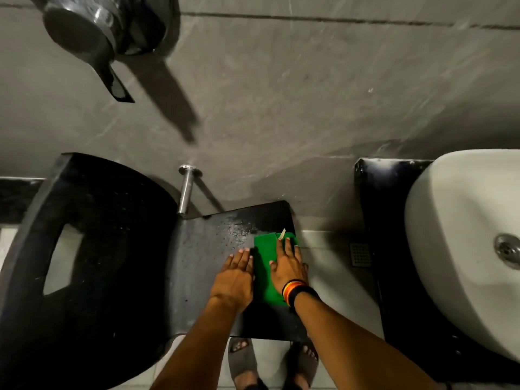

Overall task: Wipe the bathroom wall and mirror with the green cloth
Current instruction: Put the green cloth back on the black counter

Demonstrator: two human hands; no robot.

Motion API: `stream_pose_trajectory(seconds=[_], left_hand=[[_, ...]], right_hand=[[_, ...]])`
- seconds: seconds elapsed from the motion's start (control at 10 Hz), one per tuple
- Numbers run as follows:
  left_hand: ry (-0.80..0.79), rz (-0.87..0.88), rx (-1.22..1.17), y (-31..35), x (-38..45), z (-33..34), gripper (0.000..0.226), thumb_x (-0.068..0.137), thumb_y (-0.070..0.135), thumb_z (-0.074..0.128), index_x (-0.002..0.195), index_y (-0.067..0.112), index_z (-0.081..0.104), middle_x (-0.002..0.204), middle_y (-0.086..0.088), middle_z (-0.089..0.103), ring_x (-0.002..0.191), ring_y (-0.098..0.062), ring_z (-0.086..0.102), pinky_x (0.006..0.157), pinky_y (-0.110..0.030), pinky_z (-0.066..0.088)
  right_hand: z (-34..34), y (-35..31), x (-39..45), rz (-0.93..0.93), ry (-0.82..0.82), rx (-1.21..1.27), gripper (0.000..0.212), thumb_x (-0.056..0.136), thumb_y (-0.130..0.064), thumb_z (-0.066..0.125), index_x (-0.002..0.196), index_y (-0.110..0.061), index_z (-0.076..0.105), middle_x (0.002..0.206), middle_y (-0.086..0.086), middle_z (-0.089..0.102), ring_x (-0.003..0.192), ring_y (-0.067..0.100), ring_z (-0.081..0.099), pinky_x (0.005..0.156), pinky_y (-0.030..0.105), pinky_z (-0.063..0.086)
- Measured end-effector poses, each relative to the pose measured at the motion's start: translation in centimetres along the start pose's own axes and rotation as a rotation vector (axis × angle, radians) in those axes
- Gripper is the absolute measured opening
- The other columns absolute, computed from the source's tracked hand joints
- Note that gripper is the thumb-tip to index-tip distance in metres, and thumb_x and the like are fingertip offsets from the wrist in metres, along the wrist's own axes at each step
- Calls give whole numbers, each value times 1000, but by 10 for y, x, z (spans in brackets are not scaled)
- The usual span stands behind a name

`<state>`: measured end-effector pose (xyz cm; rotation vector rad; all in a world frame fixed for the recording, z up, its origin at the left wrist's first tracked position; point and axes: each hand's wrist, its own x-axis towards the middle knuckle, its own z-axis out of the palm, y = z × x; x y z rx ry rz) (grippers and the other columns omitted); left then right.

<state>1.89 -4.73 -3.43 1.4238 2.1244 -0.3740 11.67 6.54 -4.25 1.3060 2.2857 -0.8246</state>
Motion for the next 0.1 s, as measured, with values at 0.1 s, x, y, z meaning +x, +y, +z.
stream_pose_trajectory(seconds=[0.1], left_hand=[[4,7,-17,9,-11,-24,63,100,28,23,154,5,0,165,-12,-5,153,-26,-6,124,-40,-5]], right_hand=[[-23,1,-14,2,40,29,66,98,-27,42,155,-22,9,165,1,7,150,31,9,115,58,25]])
